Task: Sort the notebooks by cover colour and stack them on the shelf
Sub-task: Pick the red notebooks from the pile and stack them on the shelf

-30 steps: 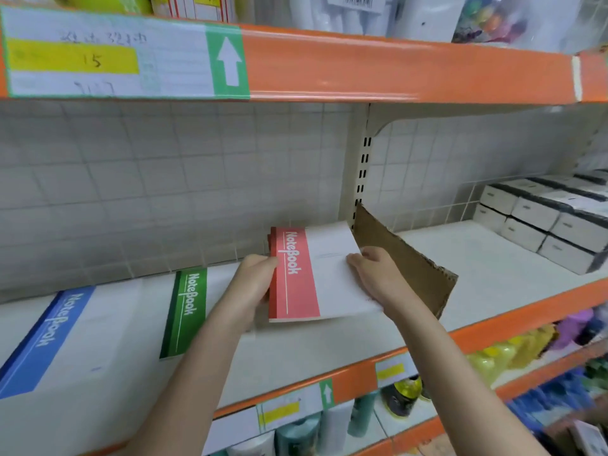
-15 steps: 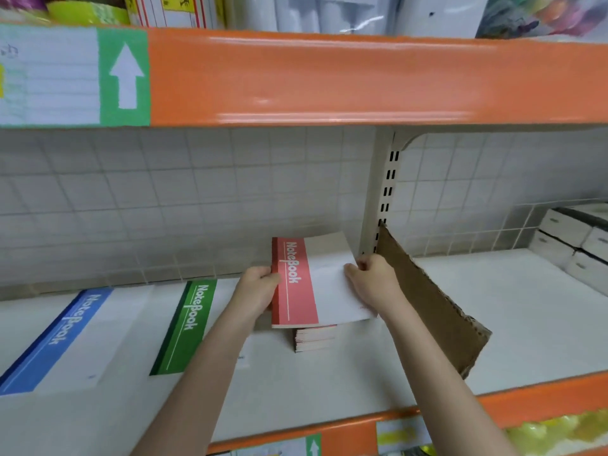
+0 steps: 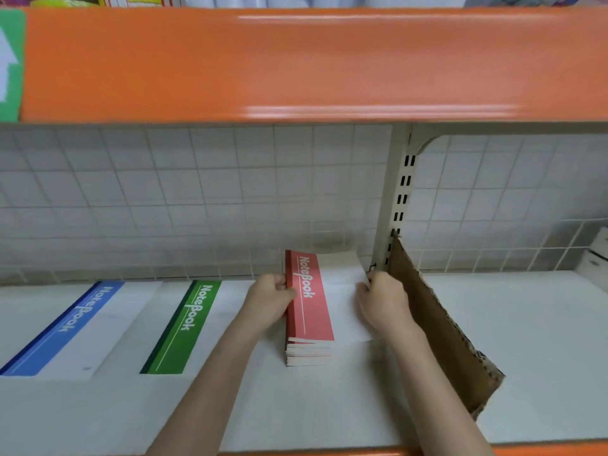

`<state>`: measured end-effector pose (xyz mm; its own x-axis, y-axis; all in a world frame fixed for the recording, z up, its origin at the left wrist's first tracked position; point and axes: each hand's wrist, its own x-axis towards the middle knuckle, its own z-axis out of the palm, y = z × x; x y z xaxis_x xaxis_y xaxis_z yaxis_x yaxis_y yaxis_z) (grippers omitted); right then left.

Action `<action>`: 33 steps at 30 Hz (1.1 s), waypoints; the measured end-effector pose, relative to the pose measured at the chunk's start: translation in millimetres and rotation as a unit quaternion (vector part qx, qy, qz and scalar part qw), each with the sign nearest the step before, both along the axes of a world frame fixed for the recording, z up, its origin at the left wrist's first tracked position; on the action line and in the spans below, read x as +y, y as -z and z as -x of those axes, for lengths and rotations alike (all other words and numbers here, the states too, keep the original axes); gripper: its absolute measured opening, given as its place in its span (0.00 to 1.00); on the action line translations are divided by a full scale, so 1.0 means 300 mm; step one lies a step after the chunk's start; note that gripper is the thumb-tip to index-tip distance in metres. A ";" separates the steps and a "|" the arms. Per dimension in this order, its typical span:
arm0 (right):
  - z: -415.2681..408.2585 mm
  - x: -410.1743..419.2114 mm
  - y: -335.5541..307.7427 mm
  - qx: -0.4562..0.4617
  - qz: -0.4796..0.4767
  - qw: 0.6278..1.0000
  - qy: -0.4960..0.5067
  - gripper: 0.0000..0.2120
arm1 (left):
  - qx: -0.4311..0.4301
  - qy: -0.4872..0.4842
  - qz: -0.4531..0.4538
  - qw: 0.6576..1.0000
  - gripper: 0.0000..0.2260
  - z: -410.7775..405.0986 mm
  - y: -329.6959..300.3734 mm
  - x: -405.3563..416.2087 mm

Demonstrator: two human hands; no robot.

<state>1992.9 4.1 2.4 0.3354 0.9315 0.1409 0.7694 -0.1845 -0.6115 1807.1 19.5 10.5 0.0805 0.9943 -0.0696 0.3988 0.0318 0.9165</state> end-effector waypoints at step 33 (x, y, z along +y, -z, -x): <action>-0.014 0.034 0.041 0.120 0.102 0.984 -0.087 0.20 | -0.112 -0.084 0.071 0.988 0.13 -0.093 0.073 -0.023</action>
